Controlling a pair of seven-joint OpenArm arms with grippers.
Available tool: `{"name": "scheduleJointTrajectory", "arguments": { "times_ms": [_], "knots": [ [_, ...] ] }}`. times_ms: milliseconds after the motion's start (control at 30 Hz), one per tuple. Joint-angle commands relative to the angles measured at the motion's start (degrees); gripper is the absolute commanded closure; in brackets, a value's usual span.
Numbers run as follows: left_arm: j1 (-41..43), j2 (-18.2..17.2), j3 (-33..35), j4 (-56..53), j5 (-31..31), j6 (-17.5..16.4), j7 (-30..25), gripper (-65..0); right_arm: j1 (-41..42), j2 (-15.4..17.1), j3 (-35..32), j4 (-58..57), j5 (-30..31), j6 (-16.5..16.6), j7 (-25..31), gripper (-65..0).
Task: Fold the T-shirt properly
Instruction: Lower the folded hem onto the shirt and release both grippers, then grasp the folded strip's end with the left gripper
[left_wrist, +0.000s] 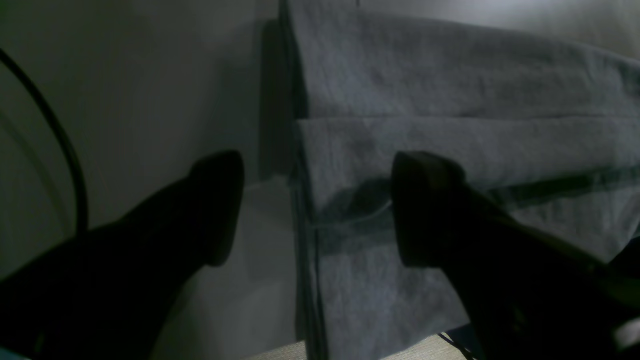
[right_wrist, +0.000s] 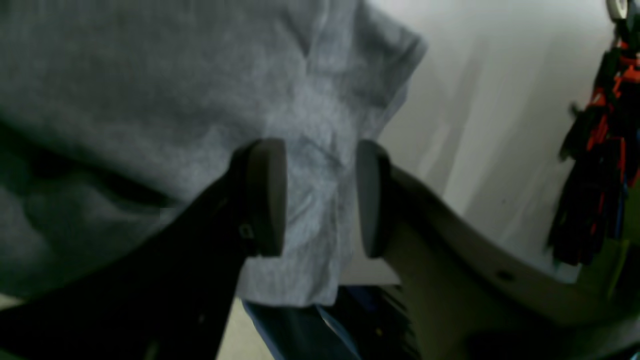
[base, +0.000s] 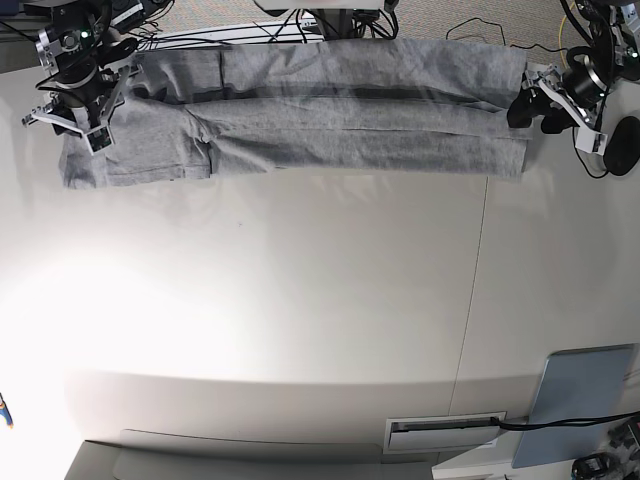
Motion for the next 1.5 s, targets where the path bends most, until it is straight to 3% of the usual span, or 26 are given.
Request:
{"name": "scheduleJointTrajectory", "arguments": {
  "times_ms": [0,200,467,867,1200,1467],
  "knots": [
    [0.1,-1.1,-0.5,0.9,-1.0,-0.3,-0.9,-46.4,0.2,0.8,0.6,1.0,-0.6,-0.9,1.2,-23.2],
    [0.2,-1.1,-0.5,0.9,-1.0,-0.3,-0.9,-46.4,4.4,0.8,0.6,1.0,-0.2,-1.3,1.3,-23.2],
    [0.2,-1.1,-0.5,0.9,-1.0,-0.3,-0.9,-46.4,12.1,0.8,0.6,1.0,8.9,-1.2,1.0,-23.2],
    [0.2,-1.1,-0.5,0.9,-1.0,-0.2,-0.9,-46.4,16.2,0.7,0.5,0.6,13.8,-1.0,1.4,-23.2],
    [0.2,-1.1,-0.5,0.9,-1.0,-0.4,-1.1,-46.4,19.4,0.8,0.5,-11.3,16.5,-1.0,2.2,-23.2],
    [0.2,-1.1,-0.5,0.9,-1.0,-0.4,-1.1,-46.4,21.1,0.5,0.5,-12.1,20.3,2.3,0.2,-23.2]
  ]
}}
